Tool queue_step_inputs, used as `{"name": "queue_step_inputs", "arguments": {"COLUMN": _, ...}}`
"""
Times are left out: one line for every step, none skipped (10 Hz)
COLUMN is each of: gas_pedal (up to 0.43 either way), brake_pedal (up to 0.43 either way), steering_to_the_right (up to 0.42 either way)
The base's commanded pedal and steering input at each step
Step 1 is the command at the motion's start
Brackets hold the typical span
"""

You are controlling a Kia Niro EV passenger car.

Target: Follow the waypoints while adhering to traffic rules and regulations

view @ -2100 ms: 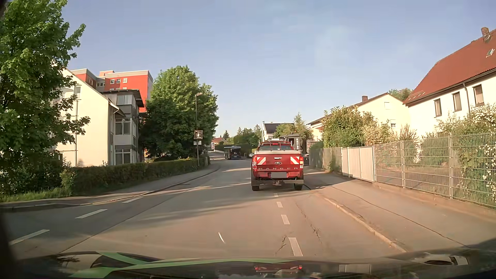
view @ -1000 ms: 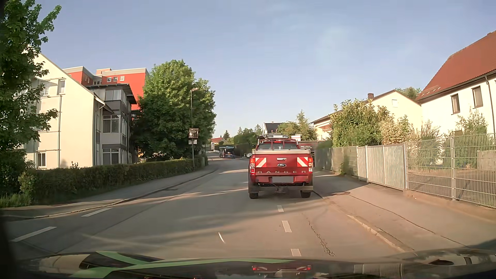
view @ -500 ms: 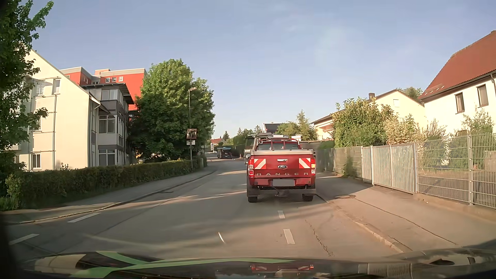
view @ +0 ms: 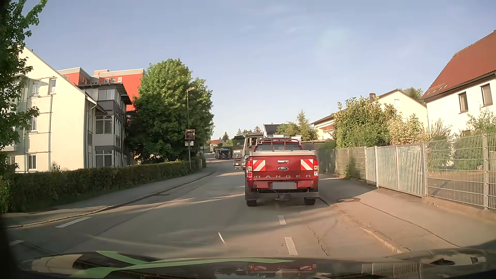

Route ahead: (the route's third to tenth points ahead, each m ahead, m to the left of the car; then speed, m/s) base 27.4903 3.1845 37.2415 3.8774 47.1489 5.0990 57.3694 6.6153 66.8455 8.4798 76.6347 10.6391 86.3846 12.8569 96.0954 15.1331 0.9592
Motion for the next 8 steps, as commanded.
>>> {"name": "queue_step_inputs", "arguments": {"gas_pedal": 0.0, "brake_pedal": 0.0, "steering_to_the_right": 0.01}}
{"name": "queue_step_inputs", "arguments": {"gas_pedal": 0.0, "brake_pedal": 0.0, "steering_to_the_right": 0.011}}
{"name": "queue_step_inputs", "arguments": {"gas_pedal": 0.0, "brake_pedal": 0.0, "steering_to_the_right": 0.012}}
{"name": "queue_step_inputs", "arguments": {"gas_pedal": 0.0, "brake_pedal": 0.0, "steering_to_the_right": 0.012}}
{"name": "queue_step_inputs", "arguments": {"gas_pedal": 0.0, "brake_pedal": 0.0, "steering_to_the_right": 0.012}}
{"name": "queue_step_inputs", "arguments": {"gas_pedal": 0.0, "brake_pedal": 0.0, "steering_to_the_right": 0.013}}
{"name": "queue_step_inputs", "arguments": {"gas_pedal": 0.0, "brake_pedal": 0.0, "steering_to_the_right": 0.017}}
{"name": "queue_step_inputs", "arguments": {"gas_pedal": 0.0, "brake_pedal": 0.0, "steering_to_the_right": 0.022}}
